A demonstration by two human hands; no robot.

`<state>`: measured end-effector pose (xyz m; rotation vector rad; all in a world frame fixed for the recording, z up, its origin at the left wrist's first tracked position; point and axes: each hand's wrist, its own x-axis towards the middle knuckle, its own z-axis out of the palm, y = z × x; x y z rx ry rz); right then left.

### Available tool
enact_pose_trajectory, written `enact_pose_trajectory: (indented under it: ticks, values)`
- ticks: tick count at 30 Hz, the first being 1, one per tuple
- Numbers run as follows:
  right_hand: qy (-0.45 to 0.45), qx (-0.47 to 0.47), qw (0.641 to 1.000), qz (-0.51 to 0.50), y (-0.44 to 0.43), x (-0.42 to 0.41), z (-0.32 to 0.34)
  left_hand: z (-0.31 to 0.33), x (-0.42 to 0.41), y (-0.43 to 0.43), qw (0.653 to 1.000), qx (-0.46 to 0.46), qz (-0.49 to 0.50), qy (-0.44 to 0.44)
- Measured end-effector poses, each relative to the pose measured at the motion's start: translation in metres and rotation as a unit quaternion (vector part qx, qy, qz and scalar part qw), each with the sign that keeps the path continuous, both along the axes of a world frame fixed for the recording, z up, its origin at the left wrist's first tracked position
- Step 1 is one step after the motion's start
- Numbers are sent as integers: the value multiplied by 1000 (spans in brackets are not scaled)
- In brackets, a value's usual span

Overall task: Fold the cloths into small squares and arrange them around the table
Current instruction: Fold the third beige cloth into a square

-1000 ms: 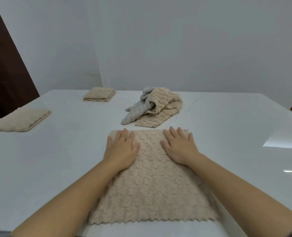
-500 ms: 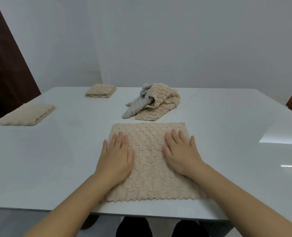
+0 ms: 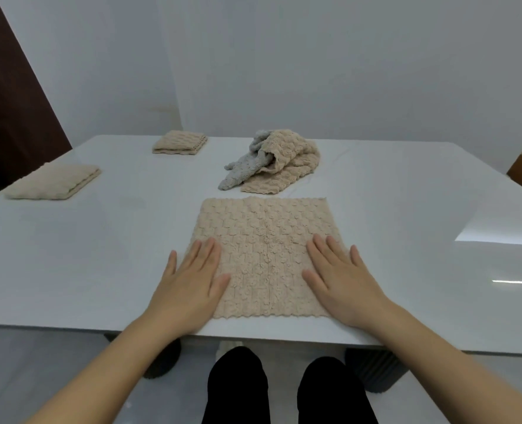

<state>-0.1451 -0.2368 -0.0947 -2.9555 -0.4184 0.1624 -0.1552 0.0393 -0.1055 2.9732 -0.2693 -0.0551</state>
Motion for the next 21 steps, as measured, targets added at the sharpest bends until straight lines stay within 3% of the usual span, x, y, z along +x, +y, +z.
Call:
enact_pose_trajectory:
  ticks: [3,6,8,11,15,21]
  values:
    - [-32,28,999,-2,-10,-9,1,1,-8,6,996,-63,-4,-57]
    - [-158,116,980,44,-15,-21,0,7,-20,14,969,-160,-82,-170]
    - [-177,169,965,91,-14,-29,2,10,-27,18,961,-188,-140,-150]
    - [-130,157,970,132,-8,-39,4,8,-30,20,961,-170,-170,-138]
    - [-148,152,972,105,1,-38,0,10,-25,14,962,-127,-155,-183]
    - [-167,155,971,75,-10,-28,1,6,-19,30,970,-153,-129,-141]
